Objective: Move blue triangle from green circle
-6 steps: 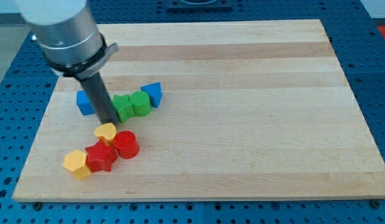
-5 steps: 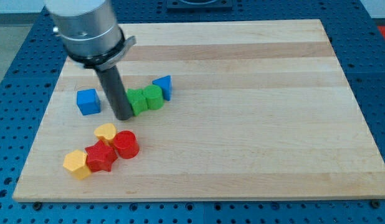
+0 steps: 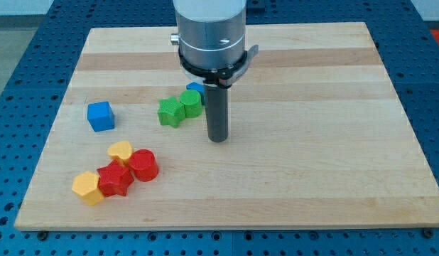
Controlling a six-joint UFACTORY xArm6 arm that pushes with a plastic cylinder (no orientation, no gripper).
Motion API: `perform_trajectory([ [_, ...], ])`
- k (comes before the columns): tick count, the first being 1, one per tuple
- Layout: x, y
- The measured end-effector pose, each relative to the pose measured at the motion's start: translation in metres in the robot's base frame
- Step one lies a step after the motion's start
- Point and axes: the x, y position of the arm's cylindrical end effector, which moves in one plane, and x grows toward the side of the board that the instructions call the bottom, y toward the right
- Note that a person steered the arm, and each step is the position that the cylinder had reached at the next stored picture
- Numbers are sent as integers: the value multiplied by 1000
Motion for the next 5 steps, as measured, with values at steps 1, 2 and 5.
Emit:
perform_trajectory([
  [1,-47,3],
  [2,-50,0],
  [5,-125,-81],
])
